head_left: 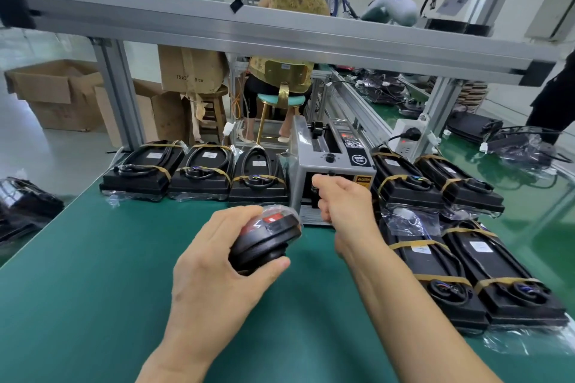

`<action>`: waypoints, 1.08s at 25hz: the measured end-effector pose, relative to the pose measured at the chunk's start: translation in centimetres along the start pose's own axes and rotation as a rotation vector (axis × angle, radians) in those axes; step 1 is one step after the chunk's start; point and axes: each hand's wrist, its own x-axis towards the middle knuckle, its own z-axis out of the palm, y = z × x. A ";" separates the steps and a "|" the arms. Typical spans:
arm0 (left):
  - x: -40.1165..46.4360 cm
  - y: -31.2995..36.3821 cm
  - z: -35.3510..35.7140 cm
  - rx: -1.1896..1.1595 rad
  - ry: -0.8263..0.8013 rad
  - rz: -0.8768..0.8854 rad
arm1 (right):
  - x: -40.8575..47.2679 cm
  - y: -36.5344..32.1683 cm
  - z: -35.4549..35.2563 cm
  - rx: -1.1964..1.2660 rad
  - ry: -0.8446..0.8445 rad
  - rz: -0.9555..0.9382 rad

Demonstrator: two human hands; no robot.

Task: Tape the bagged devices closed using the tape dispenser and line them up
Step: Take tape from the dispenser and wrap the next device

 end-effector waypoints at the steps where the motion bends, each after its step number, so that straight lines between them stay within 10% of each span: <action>1: 0.0 0.0 -0.1 -0.024 0.003 -0.009 | -1.7 -0.5 -0.1 0.009 -0.151 -0.075; 4: -0.1 0.2 0.0 -0.065 -0.002 -0.028 | -5.8 -1.1 -0.5 -0.079 -0.405 -0.227; 21: -0.4 0.2 0.1 -0.189 -0.055 -0.065 | -7.6 0.0 -0.9 -0.088 -0.322 -0.107; 27: 0.2 0.2 -0.7 0.193 -0.132 0.277 | -7.2 -0.1 -0.9 -0.036 -0.340 -0.095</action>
